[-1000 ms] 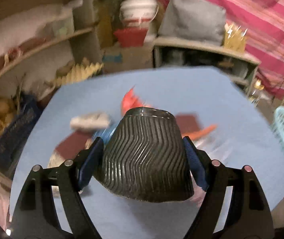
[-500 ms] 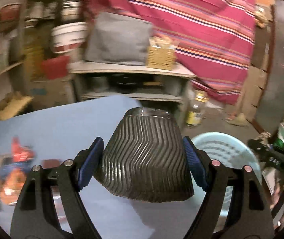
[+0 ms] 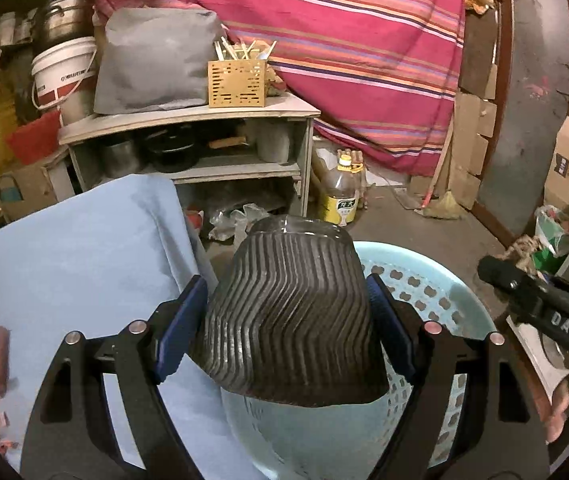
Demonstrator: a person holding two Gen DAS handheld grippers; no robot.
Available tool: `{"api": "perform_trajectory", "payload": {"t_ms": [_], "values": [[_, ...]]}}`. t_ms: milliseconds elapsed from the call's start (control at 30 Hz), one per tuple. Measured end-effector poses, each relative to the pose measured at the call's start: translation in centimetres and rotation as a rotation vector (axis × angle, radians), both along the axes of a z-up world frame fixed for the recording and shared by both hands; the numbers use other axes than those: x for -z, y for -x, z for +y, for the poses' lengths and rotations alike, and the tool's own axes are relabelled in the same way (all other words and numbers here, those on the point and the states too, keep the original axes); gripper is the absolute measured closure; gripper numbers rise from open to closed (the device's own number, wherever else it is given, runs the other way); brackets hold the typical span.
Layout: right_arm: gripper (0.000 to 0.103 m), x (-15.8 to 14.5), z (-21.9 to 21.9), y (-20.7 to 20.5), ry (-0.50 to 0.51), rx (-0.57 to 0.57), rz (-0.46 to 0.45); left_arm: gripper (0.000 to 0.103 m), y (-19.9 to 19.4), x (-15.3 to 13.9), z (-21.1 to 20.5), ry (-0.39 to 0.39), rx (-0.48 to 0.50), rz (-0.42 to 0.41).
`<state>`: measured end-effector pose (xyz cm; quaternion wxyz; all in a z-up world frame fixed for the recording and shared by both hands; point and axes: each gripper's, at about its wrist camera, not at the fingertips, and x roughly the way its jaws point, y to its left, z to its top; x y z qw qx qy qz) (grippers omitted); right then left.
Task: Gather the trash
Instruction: 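Carry the brown paper and black mesh cup over the light-blue basket with both tools, then open both tools to drop the paper and mesh cup into the basket, then return both tools to the table and grasp the white paper with the left tool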
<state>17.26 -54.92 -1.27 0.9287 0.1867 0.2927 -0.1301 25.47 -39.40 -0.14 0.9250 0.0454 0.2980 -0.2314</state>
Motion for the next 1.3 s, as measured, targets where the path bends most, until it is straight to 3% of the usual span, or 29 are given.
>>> {"api": "perform_trajectory", "payload": {"t_ms": [200, 300, 433, 467, 500, 533, 667, 933, 1100, 1300], "values": [[0.065, 0.0, 0.2, -0.3, 0.000, -0.009, -0.001, 0.023, -1.0, -0.1, 0.4, 0.004, 0.005, 0.023], [0.064, -0.1, 0.8, -0.7, 0.000, -0.023, -0.005, 0.011, -1.2, -0.5, 0.8, 0.003, -0.004, 0.024], [0.062, -0.3, 1.7, -1.2, 0.002, -0.035, -0.006, 0.008, -1.1, -1.9, 2.3, 0.010, -0.018, 0.002], [0.057, -0.4, 1.9, -1.4, -0.004, -0.040, -0.011, 0.008, -1.0, -2.4, 2.9, 0.014, -0.027, -0.007], [0.035, -0.4, 2.0, -1.3, -0.008, -0.040, -0.016, 0.007, -1.1, -2.7, 3.4, 0.018, -0.034, -0.013], [0.020, -0.6, 2.2, -1.3, -0.010, -0.028, -0.027, 0.006, -1.0, -3.2, 4.1, 0.022, -0.047, -0.023], [0.020, -1.1, 2.9, -1.4, -0.022, -0.012, -0.046, 0.005, -0.3, -5.0, 7.1, 0.033, -0.085, -0.057], [0.008, -2.3, 7.1, -1.4, 0.031, 0.026, -0.050, 0.005, 2.9, -7.7, 16.2, -0.026, -0.198, -0.152], [0.006, -2.7, 10.9, -0.7, 0.056, 0.007, -0.060, 0.005, 4.0, -7.8, 24.0, -0.014, -0.297, -0.126], [0.006, -3.7, 15.8, -0.5, 0.069, -0.024, -0.080, 0.005, 5.0, -5.7, 33.2, -0.081, -0.438, -0.106]]}}
